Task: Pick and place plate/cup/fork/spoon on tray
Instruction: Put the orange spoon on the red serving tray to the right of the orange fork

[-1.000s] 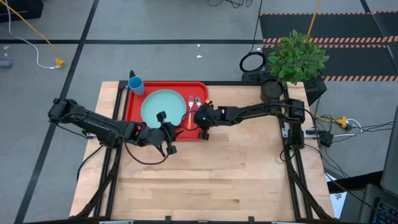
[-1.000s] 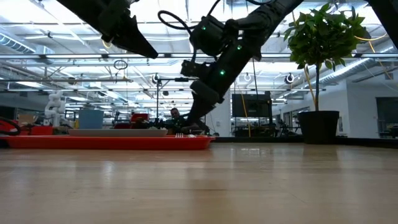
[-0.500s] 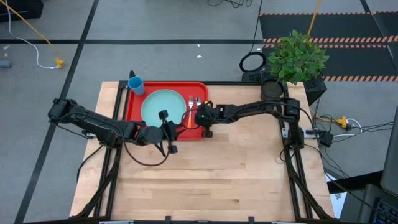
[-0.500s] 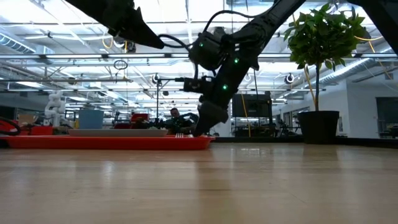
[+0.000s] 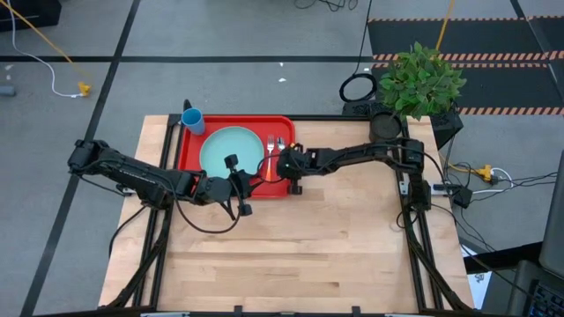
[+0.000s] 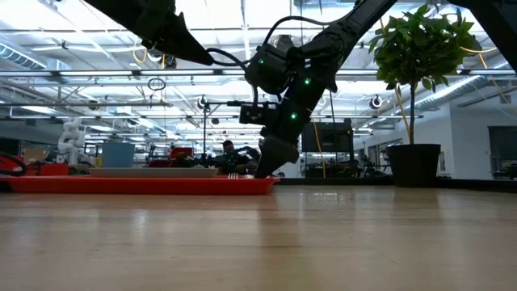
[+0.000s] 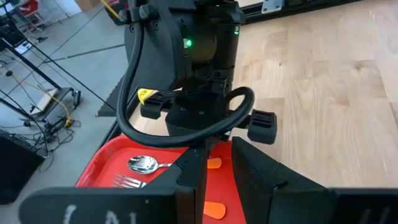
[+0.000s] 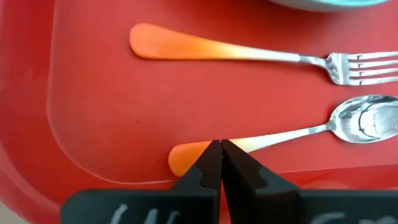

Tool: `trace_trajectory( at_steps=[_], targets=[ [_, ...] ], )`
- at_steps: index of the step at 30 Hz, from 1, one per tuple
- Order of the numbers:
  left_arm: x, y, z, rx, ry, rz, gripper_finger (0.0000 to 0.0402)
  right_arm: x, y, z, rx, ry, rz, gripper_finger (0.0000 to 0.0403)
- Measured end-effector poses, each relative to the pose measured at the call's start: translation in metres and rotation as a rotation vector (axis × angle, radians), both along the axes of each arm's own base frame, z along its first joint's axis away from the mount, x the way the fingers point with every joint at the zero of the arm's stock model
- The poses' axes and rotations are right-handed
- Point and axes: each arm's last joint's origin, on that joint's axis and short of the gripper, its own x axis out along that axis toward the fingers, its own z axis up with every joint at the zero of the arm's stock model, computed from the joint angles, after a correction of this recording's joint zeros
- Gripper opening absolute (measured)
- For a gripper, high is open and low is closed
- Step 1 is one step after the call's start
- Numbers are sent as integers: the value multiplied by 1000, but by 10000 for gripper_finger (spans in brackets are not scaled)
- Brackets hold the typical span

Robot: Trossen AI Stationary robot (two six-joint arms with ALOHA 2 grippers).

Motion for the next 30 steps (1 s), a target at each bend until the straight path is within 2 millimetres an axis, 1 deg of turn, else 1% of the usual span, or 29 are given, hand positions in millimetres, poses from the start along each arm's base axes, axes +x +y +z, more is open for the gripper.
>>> trace_trajectory(
  at_steps=[3, 9, 17, 30],
  targets=[
    [0, 0, 1, 8, -4, -5, 76, 1, 1, 1, 3, -12, 8, 0],
    [2, 0, 4, 16, -37, -12, 76, 4, 1, -13, 26, 7, 12, 0],
    [3, 2, 5, 22, -39, -7, 76, 4, 1, -14, 38, 4, -7, 0],
    [3, 2, 5, 22, -40, -8, 76, 5, 1, -14, 133, -53, -161, 0]
  ],
)
